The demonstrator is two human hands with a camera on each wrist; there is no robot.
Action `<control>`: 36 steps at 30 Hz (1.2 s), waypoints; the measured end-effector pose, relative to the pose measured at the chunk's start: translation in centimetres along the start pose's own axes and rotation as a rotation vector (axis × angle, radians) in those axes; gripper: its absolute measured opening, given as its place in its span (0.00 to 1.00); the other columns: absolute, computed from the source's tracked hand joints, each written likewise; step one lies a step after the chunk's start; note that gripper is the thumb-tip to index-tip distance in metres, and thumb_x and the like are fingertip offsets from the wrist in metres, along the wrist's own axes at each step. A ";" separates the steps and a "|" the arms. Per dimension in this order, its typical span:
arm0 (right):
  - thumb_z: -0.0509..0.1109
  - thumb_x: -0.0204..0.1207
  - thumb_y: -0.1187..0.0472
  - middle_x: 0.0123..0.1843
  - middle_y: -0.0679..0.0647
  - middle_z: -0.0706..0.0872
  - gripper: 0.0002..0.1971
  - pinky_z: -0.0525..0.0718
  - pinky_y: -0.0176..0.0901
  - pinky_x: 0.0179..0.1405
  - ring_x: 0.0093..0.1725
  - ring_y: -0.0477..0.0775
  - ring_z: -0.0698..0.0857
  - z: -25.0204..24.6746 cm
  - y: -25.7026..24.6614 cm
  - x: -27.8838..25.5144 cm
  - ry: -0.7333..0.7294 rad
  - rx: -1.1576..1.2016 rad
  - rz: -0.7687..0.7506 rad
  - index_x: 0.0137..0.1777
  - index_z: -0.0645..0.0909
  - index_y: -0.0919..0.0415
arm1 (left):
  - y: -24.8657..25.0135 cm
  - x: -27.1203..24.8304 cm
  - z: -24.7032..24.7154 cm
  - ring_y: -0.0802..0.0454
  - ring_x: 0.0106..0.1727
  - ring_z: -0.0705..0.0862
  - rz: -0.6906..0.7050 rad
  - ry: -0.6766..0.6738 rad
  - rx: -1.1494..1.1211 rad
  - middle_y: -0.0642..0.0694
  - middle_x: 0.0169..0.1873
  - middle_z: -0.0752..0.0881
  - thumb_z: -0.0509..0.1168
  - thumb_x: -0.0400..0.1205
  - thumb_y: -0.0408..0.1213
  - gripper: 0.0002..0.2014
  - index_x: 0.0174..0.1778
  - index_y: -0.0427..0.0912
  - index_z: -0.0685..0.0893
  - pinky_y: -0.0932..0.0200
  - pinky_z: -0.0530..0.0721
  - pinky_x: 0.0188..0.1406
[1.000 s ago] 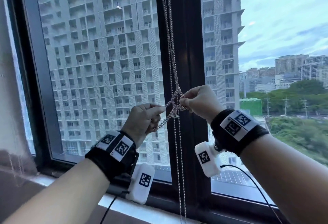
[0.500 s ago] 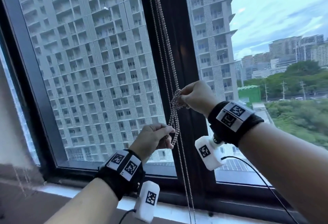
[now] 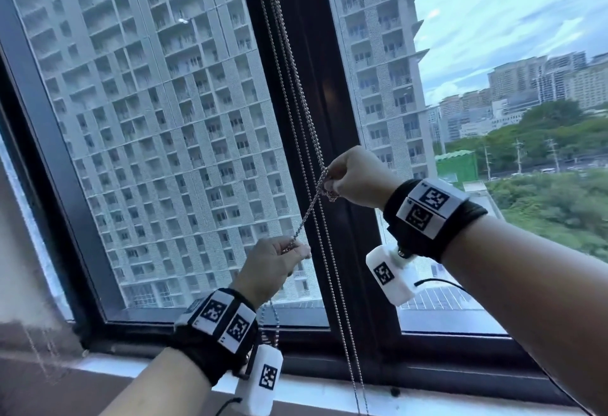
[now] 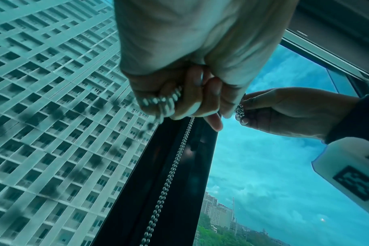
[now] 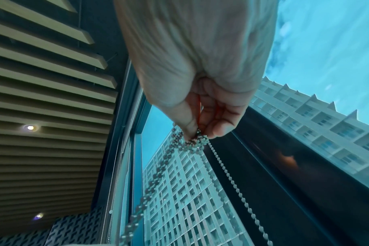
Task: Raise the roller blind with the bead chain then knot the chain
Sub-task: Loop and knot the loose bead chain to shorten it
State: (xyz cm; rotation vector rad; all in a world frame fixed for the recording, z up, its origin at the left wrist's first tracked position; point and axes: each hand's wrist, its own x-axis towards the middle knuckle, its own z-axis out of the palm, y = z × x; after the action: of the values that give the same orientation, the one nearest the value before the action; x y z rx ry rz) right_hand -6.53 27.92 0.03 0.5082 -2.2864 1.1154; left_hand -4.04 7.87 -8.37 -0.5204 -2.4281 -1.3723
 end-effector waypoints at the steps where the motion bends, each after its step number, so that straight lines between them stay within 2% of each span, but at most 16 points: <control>1: 0.76 0.75 0.63 0.43 0.55 0.92 0.04 0.84 0.34 0.35 0.42 0.52 0.89 0.1 0.1 -0.1 0.011 0.008 -0.001 0.48 0.91 0.62 | -0.2 -0.1 0.1 0.52 0.22 0.65 -0.015 -0.008 -0.028 0.48 0.19 0.72 0.67 0.81 0.42 0.14 0.39 0.34 0.87 0.63 0.68 0.23; 4: 0.78 0.75 0.62 0.39 0.50 0.89 0.06 0.76 0.26 0.28 0.37 0.48 0.86 0.4 0.2 -0.5 0.026 0.036 -0.008 0.50 0.89 0.60 | 0.2 -0.2 0.7 0.51 0.25 0.78 -0.031 -0.021 -0.151 0.41 0.25 0.81 0.67 0.81 0.38 0.12 0.45 0.31 0.86 0.63 0.79 0.28; 6: 0.77 0.75 0.64 0.40 0.51 0.89 0.11 0.76 0.25 0.28 0.35 0.44 0.84 0.7 0.3 -0.6 0.027 0.087 -0.008 0.57 0.88 0.60 | 0.9 -0.1 1.2 0.48 0.34 0.87 -0.043 -0.004 -0.266 0.35 0.34 0.87 0.68 0.80 0.35 0.10 0.50 0.31 0.85 0.63 0.84 0.36; 9: 0.76 0.75 0.67 0.42 0.53 0.92 0.17 0.78 0.25 0.27 0.33 0.43 0.86 1.3 0.1 -0.7 0.017 0.160 -0.023 0.64 0.86 0.57 | 2.2 0.7 1.8 0.40 0.44 0.91 -0.061 0.003 -0.455 0.36 0.38 0.90 0.68 0.80 0.38 0.14 0.56 0.32 0.83 0.49 0.87 0.50; 11: 0.74 0.76 0.68 0.41 0.54 0.92 0.13 0.82 0.30 0.28 0.32 0.46 0.87 1.7 -0.4 -0.9 0.008 0.191 -0.017 0.58 0.89 0.57 | 3.1 1.3 2.2 0.41 0.40 0.90 -0.050 0.044 -0.577 0.40 0.33 0.89 0.68 0.80 0.37 0.14 0.56 0.30 0.83 0.47 0.88 0.48; 13: 0.68 0.75 0.70 0.38 0.57 0.92 0.11 0.83 0.36 0.27 0.29 0.47 0.84 1.8 -1.0 -1.2 -0.011 0.266 0.014 0.51 0.90 0.60 | 3.8 1.7 2.6 0.47 0.31 0.86 -0.032 0.132 -0.639 0.43 0.28 0.84 0.67 0.81 0.36 0.12 0.52 0.28 0.85 0.52 0.88 0.39; 16: 0.66 0.73 0.67 0.40 0.61 0.92 0.12 0.87 0.43 0.35 0.33 0.49 0.84 1.7 -1.9 -1.5 -0.003 0.366 0.034 0.47 0.91 0.65 | 3.6 1.6 3.4 0.52 0.26 0.80 -0.028 0.164 -0.573 0.44 0.26 0.81 0.67 0.80 0.35 0.10 0.47 0.29 0.87 0.55 0.86 0.33; 19: 0.71 0.79 0.56 0.34 0.57 0.88 0.12 0.78 0.35 0.26 0.27 0.46 0.78 1.5 -2.3 -1.4 0.043 0.369 -0.002 0.45 0.91 0.64 | 2.9 0.9 4.5 0.49 0.27 0.82 -0.045 0.129 -0.513 0.43 0.27 0.83 0.67 0.79 0.34 0.08 0.44 0.31 0.88 0.47 0.87 0.41; 20: 0.72 0.79 0.53 0.33 0.57 0.87 0.13 0.78 0.36 0.27 0.28 0.46 0.77 1.5 -2.3 -1.3 0.053 0.345 -0.014 0.45 0.91 0.63 | 2.6 0.7 4.8 0.48 0.27 0.83 -0.051 0.126 -0.516 0.42 0.28 0.84 0.67 0.79 0.34 0.08 0.44 0.31 0.88 0.44 0.87 0.44; 23: 0.72 0.80 0.52 0.39 0.63 0.92 0.13 0.83 0.45 0.32 0.33 0.50 0.81 1.5 -2.0 -1.2 0.064 0.303 -0.041 0.45 0.91 0.61 | 2.1 0.5 5.1 0.46 0.29 0.84 -0.063 0.131 -0.559 0.40 0.30 0.85 0.68 0.78 0.35 0.09 0.43 0.32 0.89 0.46 0.87 0.43; 24: 0.72 0.80 0.52 0.39 0.62 0.92 0.13 0.84 0.46 0.32 0.33 0.50 0.81 1.6 -1.9 -1.3 0.069 0.296 -0.044 0.45 0.91 0.60 | 1.9 0.4 5.1 0.46 0.30 0.84 -0.064 0.129 -0.569 0.39 0.30 0.85 0.68 0.78 0.35 0.09 0.43 0.32 0.89 0.48 0.88 0.42; 26: 0.72 0.80 0.53 0.29 0.53 0.89 0.12 0.79 0.39 0.26 0.26 0.43 0.78 1.6 -1.6 -1.3 0.079 0.288 -0.046 0.44 0.91 0.60 | 1.8 0.3 4.9 0.45 0.32 0.87 -0.067 0.116 -0.565 0.39 0.31 0.87 0.68 0.78 0.34 0.09 0.44 0.31 0.89 0.49 0.88 0.44; 28: 0.73 0.80 0.55 0.21 0.43 0.80 0.10 0.70 0.29 0.19 0.17 0.37 0.71 1.4 -1.4 -1.3 0.087 0.282 -0.043 0.45 0.91 0.60 | 1.3 0.0 4.7 0.43 0.36 0.89 -0.068 0.087 -0.495 0.37 0.33 0.90 0.68 0.79 0.32 0.08 0.45 0.31 0.89 0.50 0.89 0.46; 32: 0.72 0.80 0.57 0.16 0.42 0.73 0.11 0.64 0.24 0.15 0.12 0.38 0.69 0.9 -1.1 -1.1 0.088 0.245 -0.037 0.46 0.91 0.64 | -0.4 -1.1 4.3 0.43 0.39 0.90 -0.108 -0.031 -0.282 0.32 0.38 0.91 0.70 0.77 0.30 0.05 0.43 0.31 0.89 0.50 0.90 0.49; 34: 0.72 0.80 0.58 0.16 0.43 0.71 0.12 0.64 0.25 0.15 0.12 0.39 0.67 0.8 -1.0 -0.9 0.095 0.205 -0.047 0.43 0.90 0.67 | -1.2 -1.6 3.9 0.45 0.38 0.90 -0.121 -0.027 -0.230 0.30 0.38 0.91 0.71 0.77 0.31 0.07 0.43 0.28 0.88 0.51 0.90 0.48; 36: 0.71 0.81 0.58 0.19 0.46 0.72 0.14 0.64 0.27 0.15 0.13 0.41 0.66 0.9 -0.8 -0.7 0.096 0.176 -0.061 0.41 0.89 0.69 | -1.3 -1.7 3.1 0.47 0.36 0.90 -0.137 0.007 -0.256 0.31 0.37 0.90 0.71 0.76 0.35 0.12 0.44 0.26 0.87 0.55 0.89 0.43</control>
State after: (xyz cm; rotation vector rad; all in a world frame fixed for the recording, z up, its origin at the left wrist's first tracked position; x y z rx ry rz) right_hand -5.79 26.84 -0.37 0.5755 -2.0885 1.2894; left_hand -3.33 9.68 -11.64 -0.4128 -2.3332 -1.7522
